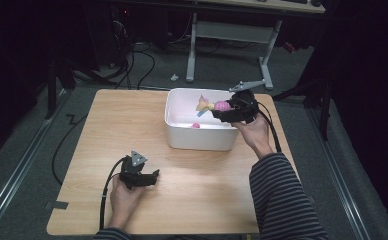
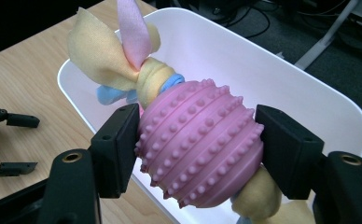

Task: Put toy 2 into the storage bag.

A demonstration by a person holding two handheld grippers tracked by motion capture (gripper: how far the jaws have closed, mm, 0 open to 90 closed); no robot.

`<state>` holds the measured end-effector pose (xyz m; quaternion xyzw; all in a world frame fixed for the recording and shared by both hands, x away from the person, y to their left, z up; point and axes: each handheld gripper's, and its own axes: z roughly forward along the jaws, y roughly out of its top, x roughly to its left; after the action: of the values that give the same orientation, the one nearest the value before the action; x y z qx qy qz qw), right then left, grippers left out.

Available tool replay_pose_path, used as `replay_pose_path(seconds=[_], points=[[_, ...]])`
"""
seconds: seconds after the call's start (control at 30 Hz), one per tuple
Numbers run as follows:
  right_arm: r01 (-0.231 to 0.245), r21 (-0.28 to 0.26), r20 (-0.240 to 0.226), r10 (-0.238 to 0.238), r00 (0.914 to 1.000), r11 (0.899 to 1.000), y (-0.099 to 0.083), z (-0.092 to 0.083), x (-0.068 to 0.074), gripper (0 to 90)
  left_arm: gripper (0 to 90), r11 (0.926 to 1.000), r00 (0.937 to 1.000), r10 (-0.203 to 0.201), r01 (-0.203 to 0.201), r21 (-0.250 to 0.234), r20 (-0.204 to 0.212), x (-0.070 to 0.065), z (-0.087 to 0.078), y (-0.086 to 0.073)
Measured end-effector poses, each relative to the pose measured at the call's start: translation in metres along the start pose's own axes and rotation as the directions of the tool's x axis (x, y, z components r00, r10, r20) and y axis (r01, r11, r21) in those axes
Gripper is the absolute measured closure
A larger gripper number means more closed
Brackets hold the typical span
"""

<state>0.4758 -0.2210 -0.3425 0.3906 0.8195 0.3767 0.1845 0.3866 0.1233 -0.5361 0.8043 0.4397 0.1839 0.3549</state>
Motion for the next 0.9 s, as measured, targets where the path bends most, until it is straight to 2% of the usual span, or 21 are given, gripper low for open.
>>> replay_pose_path(seconds=[0.23, 0.37, 0.4, 0.47, 0.6, 0.9], points=[[0.018, 0.047, -0.008, -0.018, 0.9998, 0.999, 0.001, 0.018, 0.008, 33.6, 18.6, 1.0, 1.0, 0.0, 0.0, 0.0, 0.0, 0.0, 0.0, 0.0], [0.014, 0.055, -0.021, -0.013, 0.9997, 0.998, 0.0, 0.023, 0.009, 33.6, 18.6, 1.0, 1.0, 0.0, 0.0, 0.0, 0.001, 0.0, 0.0, 0.0], [0.01, 0.064, -0.045, -0.007, 0.999, 0.998, 0.0, 0.027, 0.01, 33.6, 18.6, 1.0, 1.0, -0.001, 0.001, 0.001, 0.001, 0.0, 0.0, 0.0], [0.002, 0.07, -0.049, 0.001, 0.9988, 0.998, -0.001, 0.028, 0.011, 33.6, 18.6, 1.0, 1.0, 0.001, -0.001, 0.001, 0.0, 0.0, 0.0, 0.0], [0.018, 0.102, -0.055, -0.013, 0.9984, 0.995, -0.003, 0.037, 0.016, 33.6, 18.7, 1.0, 1.0, 0.001, -0.001, 0.001, 0.0, 0.0, 0.0, 0.0], [0.011, 0.113, -0.09, 0.0, 0.9959, 0.994, -0.006, 0.041, 0.014, 32.4, 18.7, 1.0, 1.0, 0.0, 0.0, 0.0, 0.0, 0.0, 0.0, 0.0]])
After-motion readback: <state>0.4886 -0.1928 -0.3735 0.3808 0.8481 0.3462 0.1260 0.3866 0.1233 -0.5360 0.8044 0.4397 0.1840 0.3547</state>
